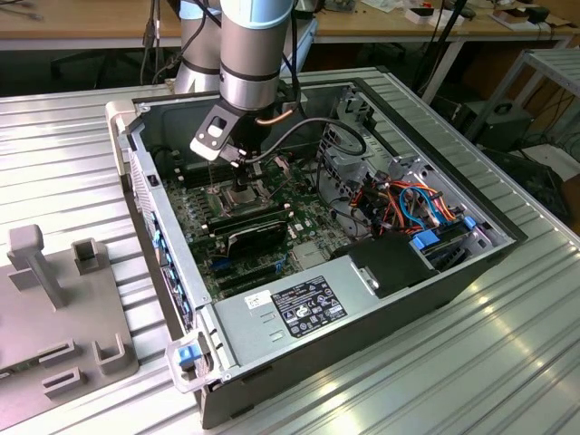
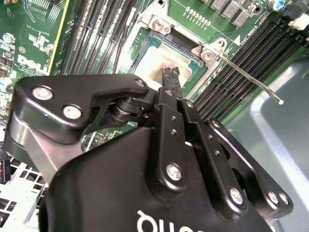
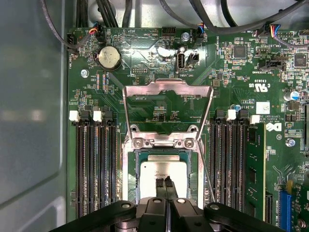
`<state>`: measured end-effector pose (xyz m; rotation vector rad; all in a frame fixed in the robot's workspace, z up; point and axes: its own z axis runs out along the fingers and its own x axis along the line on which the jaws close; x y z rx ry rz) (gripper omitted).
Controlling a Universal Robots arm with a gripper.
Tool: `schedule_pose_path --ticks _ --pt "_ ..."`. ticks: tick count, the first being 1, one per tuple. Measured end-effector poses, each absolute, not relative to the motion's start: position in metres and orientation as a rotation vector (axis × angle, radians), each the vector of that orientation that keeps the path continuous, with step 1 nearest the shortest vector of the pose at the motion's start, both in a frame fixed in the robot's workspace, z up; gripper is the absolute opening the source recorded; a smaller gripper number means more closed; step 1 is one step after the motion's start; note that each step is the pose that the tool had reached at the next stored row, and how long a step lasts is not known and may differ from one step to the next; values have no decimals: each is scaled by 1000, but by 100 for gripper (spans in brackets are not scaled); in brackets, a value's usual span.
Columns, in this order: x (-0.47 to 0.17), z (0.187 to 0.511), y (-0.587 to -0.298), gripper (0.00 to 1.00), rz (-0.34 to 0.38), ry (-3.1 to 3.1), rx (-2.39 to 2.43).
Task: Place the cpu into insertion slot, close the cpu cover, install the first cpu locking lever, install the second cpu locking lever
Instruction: 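Close the cpu cover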
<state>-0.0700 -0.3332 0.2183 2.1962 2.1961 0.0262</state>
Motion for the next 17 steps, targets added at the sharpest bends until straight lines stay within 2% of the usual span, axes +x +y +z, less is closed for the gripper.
schedule_pose_path --ticks 9,17 --pt "-70 219 -333 11 26 2197 2196" --pt "-70 234 -332 11 27 2196 2196"
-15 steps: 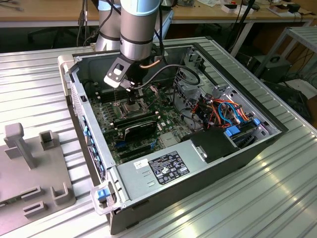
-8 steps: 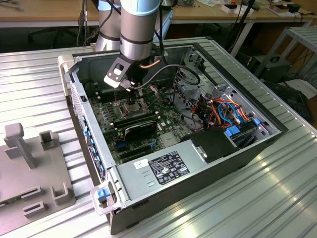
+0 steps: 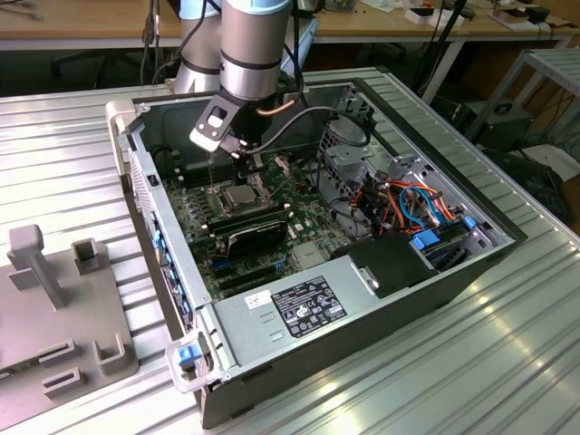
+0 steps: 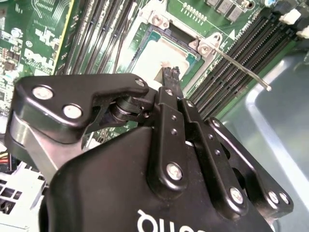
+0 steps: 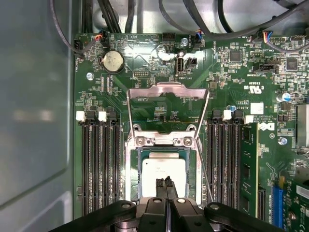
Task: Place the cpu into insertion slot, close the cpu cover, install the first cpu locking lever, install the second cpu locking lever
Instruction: 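Close the cpu cover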
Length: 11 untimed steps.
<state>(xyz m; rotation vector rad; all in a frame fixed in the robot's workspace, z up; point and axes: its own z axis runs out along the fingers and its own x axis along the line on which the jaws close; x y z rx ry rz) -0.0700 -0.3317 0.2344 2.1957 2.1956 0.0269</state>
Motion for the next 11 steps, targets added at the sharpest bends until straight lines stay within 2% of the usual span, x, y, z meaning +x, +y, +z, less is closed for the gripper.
schedule_pose_path --ticks 11 --pt "-70 262 -331 11 26 2195 2195"
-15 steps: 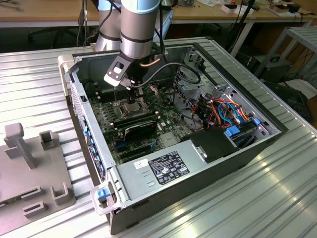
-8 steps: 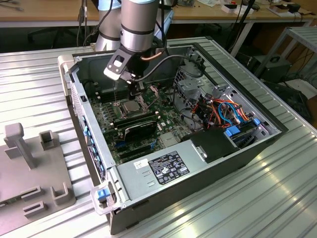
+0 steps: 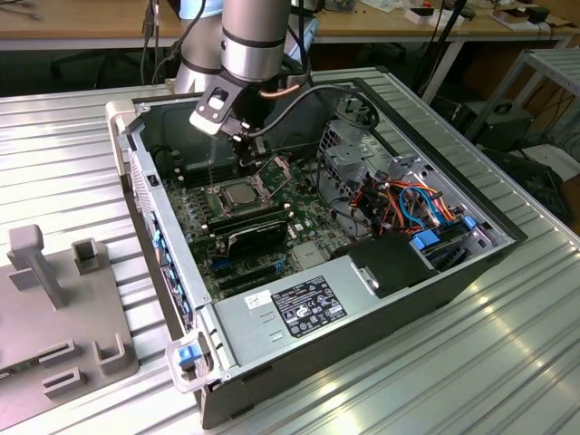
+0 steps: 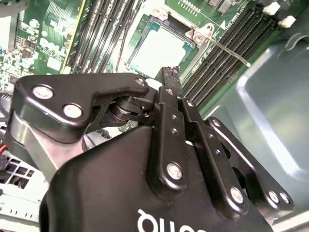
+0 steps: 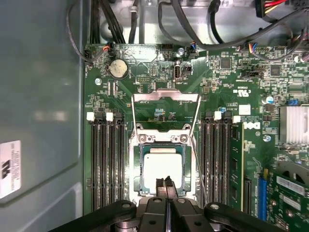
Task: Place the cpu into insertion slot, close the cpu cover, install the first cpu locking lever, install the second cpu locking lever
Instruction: 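Close the cpu cover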
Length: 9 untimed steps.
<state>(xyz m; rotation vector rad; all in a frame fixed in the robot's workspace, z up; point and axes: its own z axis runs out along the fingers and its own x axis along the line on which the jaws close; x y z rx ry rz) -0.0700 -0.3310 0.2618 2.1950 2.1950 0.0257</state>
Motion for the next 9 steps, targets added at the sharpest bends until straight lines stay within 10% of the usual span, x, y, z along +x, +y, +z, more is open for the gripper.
schedule_pose_path --ticks 9 --pt "-66 264 -331 11 24 2194 2194"
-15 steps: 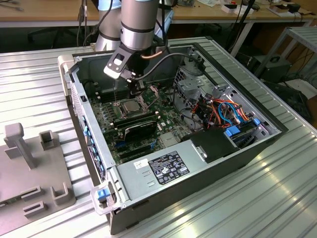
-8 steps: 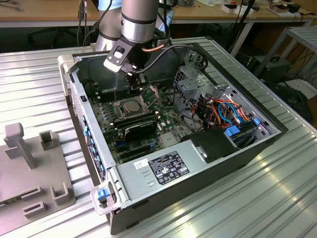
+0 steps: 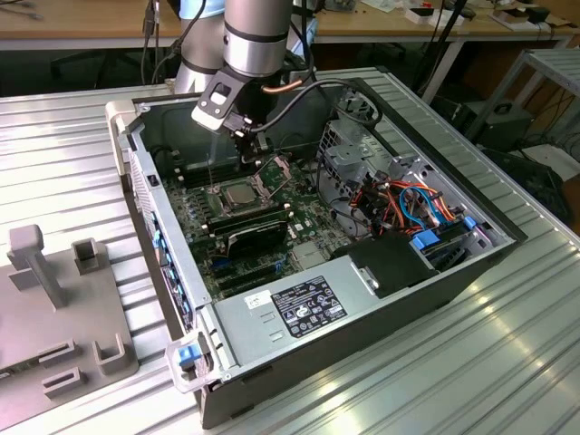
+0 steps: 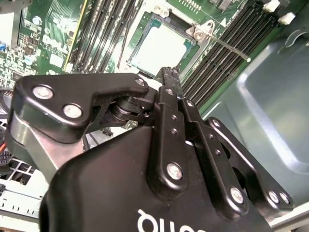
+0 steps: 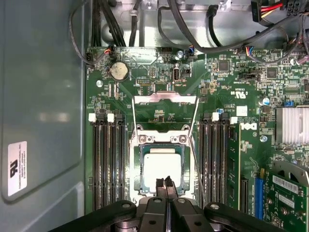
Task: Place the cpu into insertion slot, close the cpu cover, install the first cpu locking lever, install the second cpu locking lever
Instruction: 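Close the cpu cover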
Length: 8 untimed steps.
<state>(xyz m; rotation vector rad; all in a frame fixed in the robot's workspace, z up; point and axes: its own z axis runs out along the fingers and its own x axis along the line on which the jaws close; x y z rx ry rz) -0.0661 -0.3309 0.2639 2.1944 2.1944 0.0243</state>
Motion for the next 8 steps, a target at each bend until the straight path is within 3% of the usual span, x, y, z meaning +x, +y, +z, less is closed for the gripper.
schedule_pose_path --ticks 8 --pt "-59 264 -331 11 24 2194 2194"
